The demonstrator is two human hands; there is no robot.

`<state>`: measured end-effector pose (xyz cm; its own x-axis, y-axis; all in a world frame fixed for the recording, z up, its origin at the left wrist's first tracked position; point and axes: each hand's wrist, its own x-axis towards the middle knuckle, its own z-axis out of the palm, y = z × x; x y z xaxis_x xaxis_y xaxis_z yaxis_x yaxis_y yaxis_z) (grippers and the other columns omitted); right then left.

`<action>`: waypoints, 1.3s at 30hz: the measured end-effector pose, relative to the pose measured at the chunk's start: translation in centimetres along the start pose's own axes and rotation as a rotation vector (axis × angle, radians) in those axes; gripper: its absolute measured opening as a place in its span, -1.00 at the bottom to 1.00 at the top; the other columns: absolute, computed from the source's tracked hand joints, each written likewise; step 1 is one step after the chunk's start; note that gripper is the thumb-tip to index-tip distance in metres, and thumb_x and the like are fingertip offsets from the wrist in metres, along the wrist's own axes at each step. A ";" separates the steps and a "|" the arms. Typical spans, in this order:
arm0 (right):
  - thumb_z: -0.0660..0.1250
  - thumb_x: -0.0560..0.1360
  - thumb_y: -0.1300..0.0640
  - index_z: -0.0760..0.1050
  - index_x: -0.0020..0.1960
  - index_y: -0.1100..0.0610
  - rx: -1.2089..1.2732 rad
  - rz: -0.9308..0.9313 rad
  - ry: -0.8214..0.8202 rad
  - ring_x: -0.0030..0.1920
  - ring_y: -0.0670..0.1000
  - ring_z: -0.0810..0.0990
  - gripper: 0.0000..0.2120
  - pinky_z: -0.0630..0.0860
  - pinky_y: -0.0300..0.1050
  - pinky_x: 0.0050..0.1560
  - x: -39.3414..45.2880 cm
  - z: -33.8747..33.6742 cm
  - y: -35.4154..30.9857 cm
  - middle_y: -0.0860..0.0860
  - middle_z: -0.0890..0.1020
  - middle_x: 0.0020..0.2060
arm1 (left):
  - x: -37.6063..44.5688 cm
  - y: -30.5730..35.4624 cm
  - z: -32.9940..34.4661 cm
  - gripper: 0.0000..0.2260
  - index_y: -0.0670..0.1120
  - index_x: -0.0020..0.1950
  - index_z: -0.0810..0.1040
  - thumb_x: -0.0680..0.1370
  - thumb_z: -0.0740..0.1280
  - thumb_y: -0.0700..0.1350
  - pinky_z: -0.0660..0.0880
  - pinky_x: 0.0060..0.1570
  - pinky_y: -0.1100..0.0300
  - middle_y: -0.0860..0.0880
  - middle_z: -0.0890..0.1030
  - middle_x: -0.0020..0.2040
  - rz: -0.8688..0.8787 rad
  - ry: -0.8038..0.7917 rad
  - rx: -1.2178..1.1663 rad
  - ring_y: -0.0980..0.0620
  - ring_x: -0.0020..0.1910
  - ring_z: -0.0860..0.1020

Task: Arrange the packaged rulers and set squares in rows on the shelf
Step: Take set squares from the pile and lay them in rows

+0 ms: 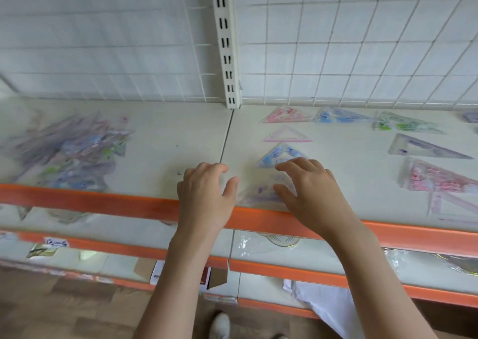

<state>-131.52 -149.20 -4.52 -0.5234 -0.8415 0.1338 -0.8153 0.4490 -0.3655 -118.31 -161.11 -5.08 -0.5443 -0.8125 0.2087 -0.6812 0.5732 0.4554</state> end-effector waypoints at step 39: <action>0.28 0.24 -0.48 0.33 0.29 0.17 -0.137 0.175 -0.340 0.24 0.15 0.39 -0.11 0.37 0.04 0.21 19.5 12.3 -28.5 0.13 0.39 0.22 | 11.4 -30.5 -12.2 -0.79 -0.08 0.04 0.62 0.53 0.25 -0.05 0.46 -0.05 -0.01 -0.04 0.66 -0.06 0.039 0.210 -0.063 -0.17 -0.04 0.53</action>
<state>-115.48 -182.11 -2.83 -0.5642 -0.7898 -0.2404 -0.7587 0.6109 -0.2264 -97.79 -189.13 -6.06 -0.4511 -0.7976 0.4003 -0.6260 0.6025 0.4951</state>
